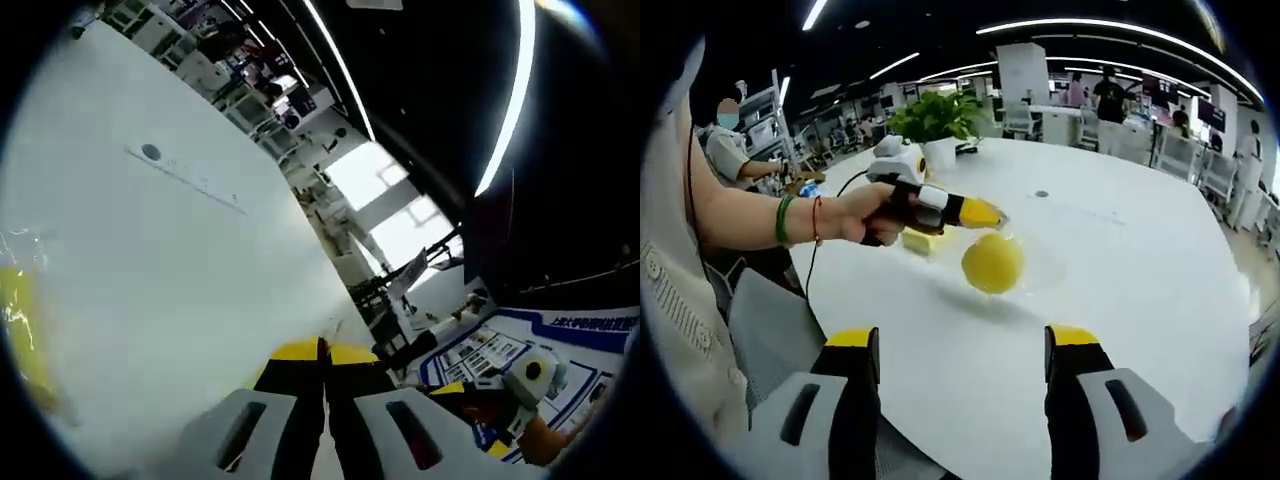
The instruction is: Compare the silicone blocks by pressing each to a similar depth, holding the contact briefly, and releasing to observe deformation and rebound differences across the visible hardness samples.
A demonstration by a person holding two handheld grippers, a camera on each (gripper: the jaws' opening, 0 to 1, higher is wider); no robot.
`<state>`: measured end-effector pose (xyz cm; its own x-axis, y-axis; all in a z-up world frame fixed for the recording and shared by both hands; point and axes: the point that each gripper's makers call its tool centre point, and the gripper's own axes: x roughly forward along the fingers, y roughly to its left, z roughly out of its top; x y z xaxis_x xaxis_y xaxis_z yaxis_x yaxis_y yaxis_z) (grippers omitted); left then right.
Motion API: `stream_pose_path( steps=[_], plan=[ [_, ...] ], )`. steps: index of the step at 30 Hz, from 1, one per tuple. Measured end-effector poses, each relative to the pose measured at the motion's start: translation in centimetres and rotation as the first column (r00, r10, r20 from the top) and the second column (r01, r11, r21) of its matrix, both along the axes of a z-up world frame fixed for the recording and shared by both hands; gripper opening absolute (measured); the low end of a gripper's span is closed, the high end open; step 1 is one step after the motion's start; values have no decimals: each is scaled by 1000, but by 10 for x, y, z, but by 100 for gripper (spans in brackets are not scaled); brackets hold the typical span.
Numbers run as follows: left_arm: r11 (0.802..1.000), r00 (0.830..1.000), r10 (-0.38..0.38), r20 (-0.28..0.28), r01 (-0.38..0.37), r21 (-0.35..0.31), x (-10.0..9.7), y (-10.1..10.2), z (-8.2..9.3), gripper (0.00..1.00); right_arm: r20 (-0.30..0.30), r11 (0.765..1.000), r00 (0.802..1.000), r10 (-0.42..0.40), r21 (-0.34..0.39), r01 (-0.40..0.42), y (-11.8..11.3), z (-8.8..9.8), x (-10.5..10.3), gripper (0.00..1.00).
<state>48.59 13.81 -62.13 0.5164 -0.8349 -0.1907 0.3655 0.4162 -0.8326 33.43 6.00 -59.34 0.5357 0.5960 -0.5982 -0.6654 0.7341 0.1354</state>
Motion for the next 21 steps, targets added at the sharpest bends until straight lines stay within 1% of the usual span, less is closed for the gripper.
stream_pose_path(
  steps=[1, 3, 4, 5, 6, 9, 11, 13, 18, 19, 21],
  plan=[
    [1000, 1000, 10, -9, -10, -1, 3, 2, -3, 0, -19, 1000, 1000, -5, -4, 5, -2, -3, -1, 62],
    [999, 999, 42, -22, -42, 4, 10, 7, -10, 0, -25, 1000, 1000, 2, -2, -2, -2, -4, -2, 62],
    [998, 997, 67, -44, -67, -6, 16, 10, -14, 0, -30, 1000, 1000, 6, -2, -6, -2, -4, -3, 62],
    [997, 996, 73, -46, -74, -10, 18, 11, -16, 0, -36, 1000, 999, 8, -2, -8, -2, -5, -3, 61],
    [995, 994, 96, -53, -96, -9, 24, 14, -21, 0, -38, 1000, 999, 7, -4, -7, -2, -6, -3, 61],
    [992, 990, 130, -59, -130, 10, 34, 18, -31, 0, -42, 1000, 999, 8, -11, -8, -3, -7, -4, 60],
    [988, 987, 150, -61, -147, 43, 39, 23, -39, 0, -42, 999, 999, 19, -32, -20, -3, -7, -6, 60],
    [987, 986, 155, -62, -152, 60, 43, 25, -45, 0, -43, 999, 999, 23, -42, -25, -3, -8, -7, 60],
    [977, 982, 179, -62, -170, 129, 55, 33, -66, 0, -47, 1000, 999, 4, -30, -5, -5, -9, -7, 60],
    [972, 978, 197, -71, -185, 148, 57, 36, -72, 0, -48, 999, 999, 2, -32, -3, -6, -9, -7, 60],
    [961, 974, 214, -69, -197, 193, 61, 41, -81, 0, -50, 999, 999, -5, -38, 3, -8, -11, -7, 60]
  ],
)
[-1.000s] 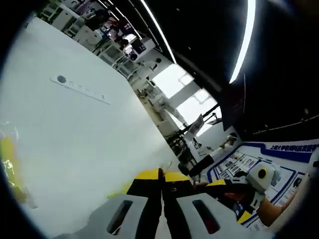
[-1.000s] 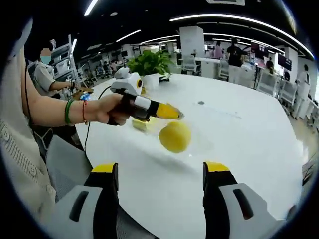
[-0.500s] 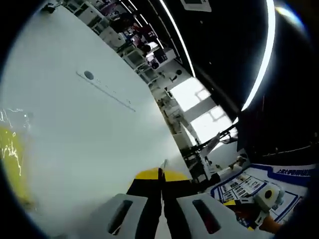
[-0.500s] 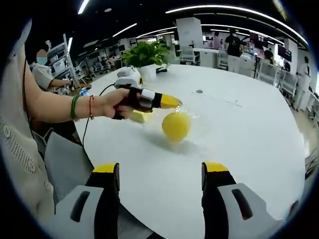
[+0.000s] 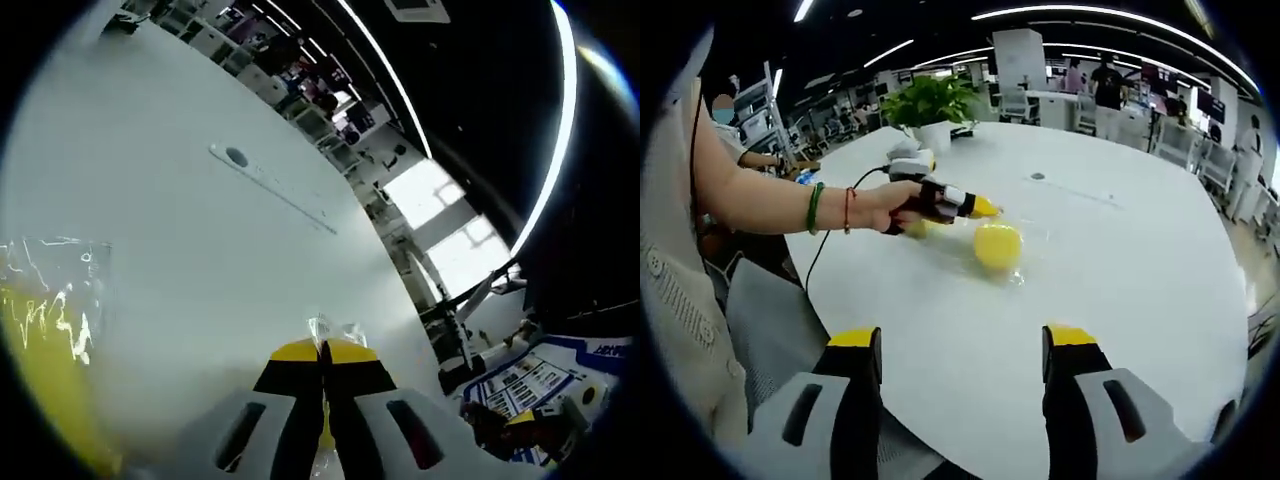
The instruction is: Compare the silicone blocks by pressing each to a similar depth, holding the contact briefly, and releasing to observe deformation and rebound differences across the visible hardness samples.
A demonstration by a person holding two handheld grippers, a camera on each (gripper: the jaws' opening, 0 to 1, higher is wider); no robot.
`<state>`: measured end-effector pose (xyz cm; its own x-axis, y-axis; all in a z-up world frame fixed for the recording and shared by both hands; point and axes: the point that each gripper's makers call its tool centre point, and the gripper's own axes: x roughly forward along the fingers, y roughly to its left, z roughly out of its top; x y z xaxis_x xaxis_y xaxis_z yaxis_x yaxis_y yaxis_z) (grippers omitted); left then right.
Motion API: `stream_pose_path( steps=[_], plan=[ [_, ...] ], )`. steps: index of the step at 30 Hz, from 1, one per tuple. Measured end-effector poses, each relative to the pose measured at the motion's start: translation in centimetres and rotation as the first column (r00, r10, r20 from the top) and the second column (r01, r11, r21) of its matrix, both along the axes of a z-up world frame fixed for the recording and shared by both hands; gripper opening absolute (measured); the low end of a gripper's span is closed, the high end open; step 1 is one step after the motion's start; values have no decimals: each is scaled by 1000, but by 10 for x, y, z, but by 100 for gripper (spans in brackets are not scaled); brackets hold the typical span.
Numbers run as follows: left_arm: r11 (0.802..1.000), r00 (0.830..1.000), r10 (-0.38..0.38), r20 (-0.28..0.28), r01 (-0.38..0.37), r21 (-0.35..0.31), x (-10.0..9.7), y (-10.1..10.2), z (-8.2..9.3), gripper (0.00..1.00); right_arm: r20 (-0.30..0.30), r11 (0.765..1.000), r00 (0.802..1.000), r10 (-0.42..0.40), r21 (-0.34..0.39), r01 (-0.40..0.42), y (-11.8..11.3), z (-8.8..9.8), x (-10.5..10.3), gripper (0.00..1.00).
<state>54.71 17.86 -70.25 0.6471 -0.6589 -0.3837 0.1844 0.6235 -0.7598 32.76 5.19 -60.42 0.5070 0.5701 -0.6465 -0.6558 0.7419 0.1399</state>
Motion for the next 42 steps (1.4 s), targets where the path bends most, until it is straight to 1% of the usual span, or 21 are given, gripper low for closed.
stream_pose_path(
  steps=[2, 3, 4, 5, 6, 8, 12, 13, 14, 16, 17, 19, 20, 22, 24, 27, 30, 31, 36, 37, 42],
  plan=[
    [999, 1000, 12, -21, -11, 40, 2, 4, -8, 0, -2, 1000, 1000, -3, -2, 3, -1, 0, 0, 60],
    [996, 999, 15, -34, -12, 86, 2, 7, -16, 0, 0, 1000, 1000, -6, 1, 6, -1, 0, 0, 60],
    [995, 1000, 8, -29, -5, 100, 2, 7, -17, 0, 0, 1000, 1000, -7, 1, 7, -2, 0, 0, 60],
    [991, 999, 4, -34, 0, 135, 2, 9, -23, 0, -1, 1000, 1000, -9, 1, 9, -2, 0, 0, 60],
    [989, 999, 5, -46, 2, 151, 1, 10, -27, 0, -1, 1000, 1000, -11, 0, 11, -3, 0, 0, 60],
    [989, 999, 5, -32, 0, 147, 2, 10, -27, 0, -4, 1000, 1000, -13, 2, 13, -3, 0, 0, 60],
    [987, 1000, 4, -29, 1, 163, 3, 10, -27, 0, -4, 1000, 1000, -15, 1, 15, -4, -2, 0, 60],
    [987, 999, 7, -34, -1, 163, 3, 11, -27, 0, -3, 1000, 1000, -13, 0, 13, -4, -2, 0, 60],
    [990, 998, 27, -58, -19, 142, 3, 11, -27, 0, -3, 1000, 1000, -11, 2, 11, -3, -2, 0, 60],
    [990, 997, 35, -65, -25, 138, 3, 13, -28, 0, 0, 1000, 1000, -6, 2, 6, -2, -1, 0, 60],
    [989, 997, 38, -65, -28, 142, 3, 13, -28, 2, 4, 1000, 1000, -5, 2, 5, -1, 0, 0, 60],
    [984, 999, 33, -44, -24, 177, 3, 15, -27, 6, 6, 1000, 1000, -4, 10, 4, 0, 2, 0, 59],
    [978, 999, 33, -29, -26, 208, 4, 17, -28, 11, 9, 1000, 1000, -4, 16, 4, 0, 4, 0, 59],
    [974, 999, 29, -22, -23, 224, 3, 16, -27, 18, 18, 1000, 1000, -8, 27, 8, 0, 8, 0, 59],
    [964, 1000, 16, 3, -16, 264, 4, 16, -24, 25, 25, 1000, 1000, -8, 24, 8, 0, 9, 0, 59],
    [945, 999, -13, 41, -1, 326, 5, 17, -19, 30, 29, 1000, 1000, -11, 8, 11, -3, 9, -3, 59],
    [929, 997, -33, 63, 8, 370, 5, 17, -13, 37, 34, 1000, 999, -18, 11, 18, -5, 11, -5, 59],
    [920, 996, -45, 82, 9, 391, 6, 18, -10, 39, 36, 1000, 999, -18, 7, 18, -5, 11, -6, 59],
    [884, 989, -83, 123, 16, 468, 5, 24, 1, 47, 49, 1000, 999, -19, -2, 19, -5, 14, -11, 59],
    [873, 987, -90, 134, 13, 488, 5, 27, 5, 49, 50, 1000, 999, -18, -2, 18, -5, 14, -11, 59],
    [851, 980, -113, 166, 9, 525, -2, 36, 22, 53, 73, 1000, 997, -24, -7, 24, -5, 20, -12, 58]
  ],
)
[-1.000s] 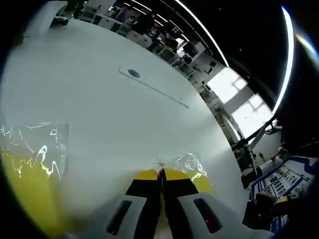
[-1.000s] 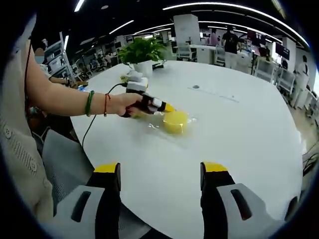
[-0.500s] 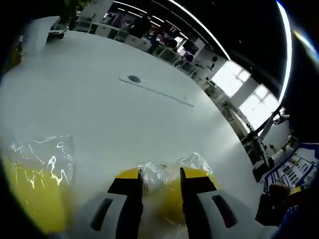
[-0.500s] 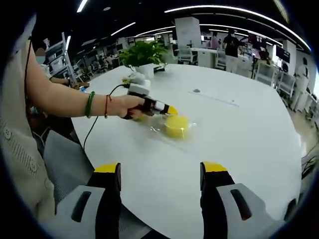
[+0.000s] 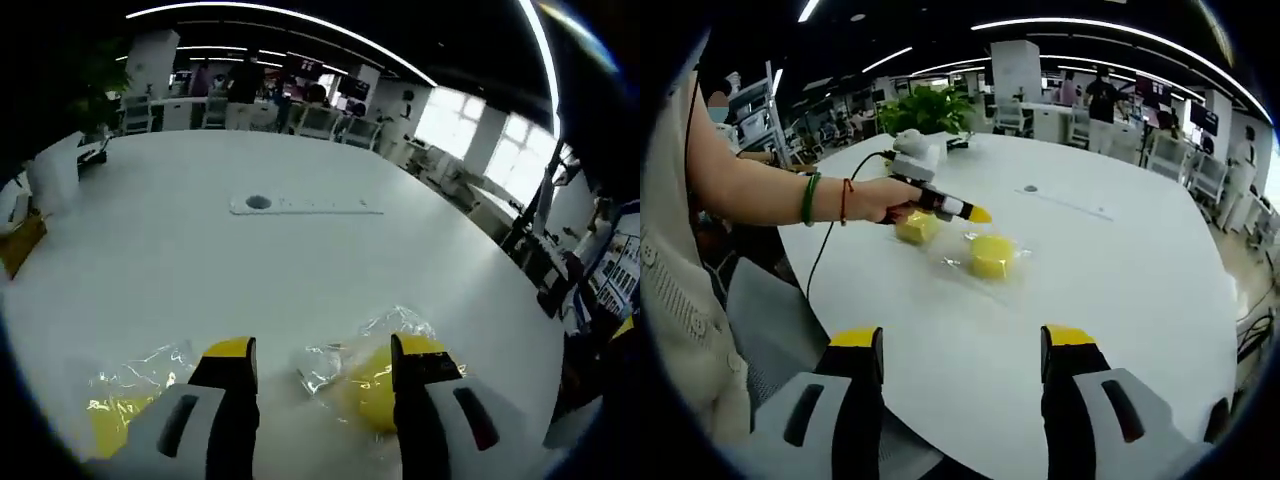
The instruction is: Compare the silicone blocks by pressing each to a similar depth, holding the contact briefly, and releasing to observe deformation and rebound differences across the visible hardness samples.
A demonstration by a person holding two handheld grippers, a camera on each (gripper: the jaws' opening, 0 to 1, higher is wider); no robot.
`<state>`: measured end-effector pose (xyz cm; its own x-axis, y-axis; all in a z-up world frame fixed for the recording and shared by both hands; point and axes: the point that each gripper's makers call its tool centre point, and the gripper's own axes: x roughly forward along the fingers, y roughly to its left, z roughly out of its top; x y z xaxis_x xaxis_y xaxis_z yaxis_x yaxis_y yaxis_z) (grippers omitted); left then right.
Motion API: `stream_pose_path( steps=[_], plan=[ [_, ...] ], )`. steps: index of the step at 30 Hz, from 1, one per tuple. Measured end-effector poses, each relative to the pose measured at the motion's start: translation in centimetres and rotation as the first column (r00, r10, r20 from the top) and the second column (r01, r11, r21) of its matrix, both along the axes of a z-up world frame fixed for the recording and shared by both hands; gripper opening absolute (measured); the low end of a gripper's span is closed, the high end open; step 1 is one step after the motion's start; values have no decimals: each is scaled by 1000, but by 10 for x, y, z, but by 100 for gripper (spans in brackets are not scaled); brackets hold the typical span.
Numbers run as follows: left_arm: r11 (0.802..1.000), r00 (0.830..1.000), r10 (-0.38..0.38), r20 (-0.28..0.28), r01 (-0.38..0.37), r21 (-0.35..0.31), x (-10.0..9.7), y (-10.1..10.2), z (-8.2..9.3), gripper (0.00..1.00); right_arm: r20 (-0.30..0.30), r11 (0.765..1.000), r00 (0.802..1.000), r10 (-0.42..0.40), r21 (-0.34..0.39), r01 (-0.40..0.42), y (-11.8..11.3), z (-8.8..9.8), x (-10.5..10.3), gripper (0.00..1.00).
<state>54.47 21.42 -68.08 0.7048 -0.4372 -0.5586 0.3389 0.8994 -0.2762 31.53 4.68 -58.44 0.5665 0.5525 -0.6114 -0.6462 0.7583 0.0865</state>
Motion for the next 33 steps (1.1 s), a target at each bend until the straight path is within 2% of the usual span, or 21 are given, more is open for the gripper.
stream_pose_path(
  steps=[2, 5, 9, 14, 16, 19, 22, 25, 28, 33],
  plan=[
    [1000, 1000, -1, 17, 1, 6, -6, 5, 10, 54, 14, 1000, 1000, -7, 0, 7, 0, 3, 0, 58],
    [1000, 998, -14, 53, 13, 20, -16, 13, 26, 54, 44, 999, 999, -25, 40, 24, 4, 12, 4, 59],
    [1000, 994, -10, 113, 9, 12, -38, 29, 59, 54, 76, 997, 997, -31, 67, 26, 13, 21, 6, 59],
    [995, 979, 58, 195, -41, -93, -62, 47, 102, 54, 101, 997, 995, -23, 74, 15, 24, 27, 6, 58],
    [990, 974, 81, 211, -54, -133, -75, 55, 116, 54, 111, 997, 994, -18, 77, 10, 29, 30, 5, 58],
    [985, 965, 97, 244, -59, -159, -91, 64, 131, 54, 130, 996, 991, -16, 88, 4, 34, 35, 2, 57],
    [980, 946, 124, 301, -68, -189, -109, 76, 150, 55, 151, 992, 988, -41, 124, 22, 35, 40, 4, 57],
    [977, 933, 137, 334, -70, -203, -133, 90, 162, 56, 168, 984, 982, -83, 168, 54, 33, 47, 8, 59],
    [976, 928, 141, 345, -71, -208, -154, 101, 167, 59, 150, 973, 984, -93, 225, 58, 34, 50, 10, 61],
    [982, 912, 149, 382, -91, -164, -185, 126, 170, 63, 170, 974, 982, -87, 223, 48, 35, 52, 11, 61]
  ],
)
